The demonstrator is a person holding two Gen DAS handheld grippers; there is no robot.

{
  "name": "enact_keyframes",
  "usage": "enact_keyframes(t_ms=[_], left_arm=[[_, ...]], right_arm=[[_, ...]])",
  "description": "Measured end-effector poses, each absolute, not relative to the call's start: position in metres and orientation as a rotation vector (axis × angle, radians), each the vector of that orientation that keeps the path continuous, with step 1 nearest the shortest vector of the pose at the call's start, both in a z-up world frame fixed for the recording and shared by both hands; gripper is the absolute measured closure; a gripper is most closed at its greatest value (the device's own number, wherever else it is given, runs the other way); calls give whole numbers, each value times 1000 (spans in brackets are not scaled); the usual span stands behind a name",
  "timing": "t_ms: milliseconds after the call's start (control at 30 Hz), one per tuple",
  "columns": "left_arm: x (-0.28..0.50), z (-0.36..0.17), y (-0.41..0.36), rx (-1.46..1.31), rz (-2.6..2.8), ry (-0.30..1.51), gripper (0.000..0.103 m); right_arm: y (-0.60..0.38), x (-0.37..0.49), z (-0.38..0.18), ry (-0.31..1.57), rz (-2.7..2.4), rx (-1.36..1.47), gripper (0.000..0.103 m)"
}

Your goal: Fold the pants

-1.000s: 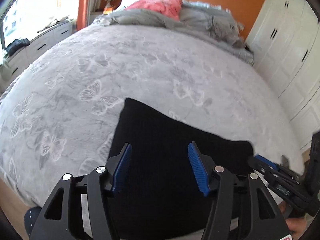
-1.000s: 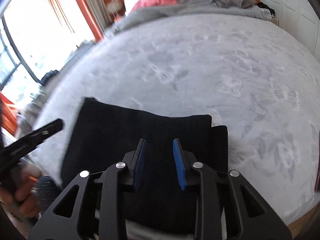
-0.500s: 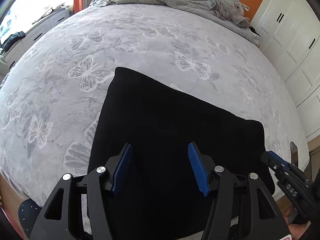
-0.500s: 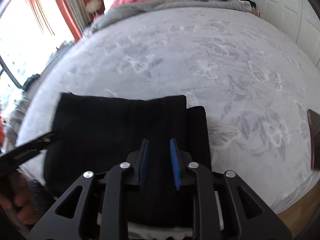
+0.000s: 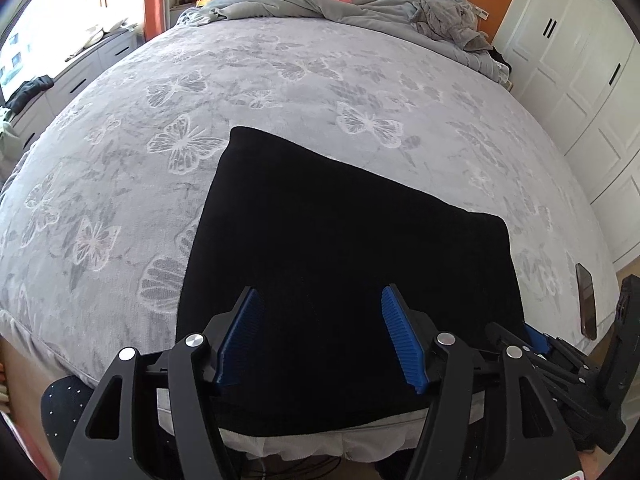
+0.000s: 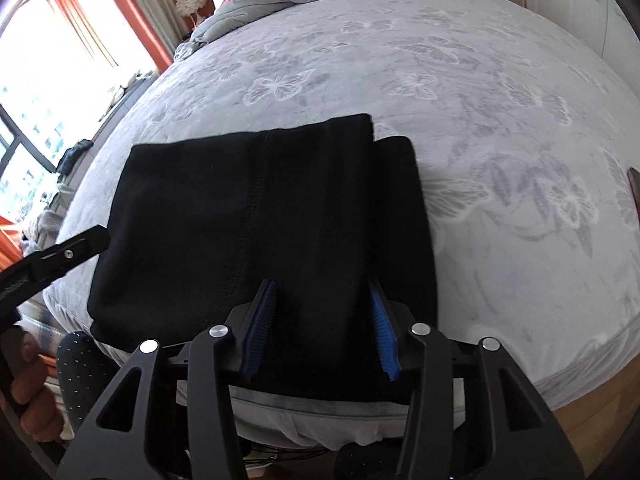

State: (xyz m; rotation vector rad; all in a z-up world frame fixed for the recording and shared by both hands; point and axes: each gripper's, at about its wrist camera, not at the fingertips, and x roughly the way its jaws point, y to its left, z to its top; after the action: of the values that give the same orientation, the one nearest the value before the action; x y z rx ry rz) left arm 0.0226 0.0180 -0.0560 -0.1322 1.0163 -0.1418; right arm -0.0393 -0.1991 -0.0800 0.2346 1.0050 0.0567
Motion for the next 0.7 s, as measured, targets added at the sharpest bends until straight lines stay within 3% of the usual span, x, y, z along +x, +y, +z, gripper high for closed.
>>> enact_keyframes(t_ms=[33,67,200,267,300,367,600,667,700], left_arm=[[21,-56,18,-129,-140,1018,41],[19,-56,19,-129,-140,1020,41],[9,-53,30,-157,-161,1018,39],[7,-57,37,-192,-168,1021,33],[8,-61,38,-202,-165,1029,32],[10,-74,39,-213,-150,1070,32],[5,-81,42,-180,-141,1051,32],[2,-78,45,-208,-158,1043,32],[-1,-76,46,-223,-176,1039,32]], right_arm=[[-197,-40,-80,995,55,215,81],[-196,-41,-75,981,56,202,86],[-210,-65,-28,851,78,231,91],[-218,-60,-44,891,5,171,90],[-221,-53,-63,947,-22,148,81],[-229,-52,-86,969,-15,190,76],[-244,-57,-60,945,39,322,74],[-245,-51,-72,1005,59,354,71],[-245,-50,-76,1019,55,356,64]])
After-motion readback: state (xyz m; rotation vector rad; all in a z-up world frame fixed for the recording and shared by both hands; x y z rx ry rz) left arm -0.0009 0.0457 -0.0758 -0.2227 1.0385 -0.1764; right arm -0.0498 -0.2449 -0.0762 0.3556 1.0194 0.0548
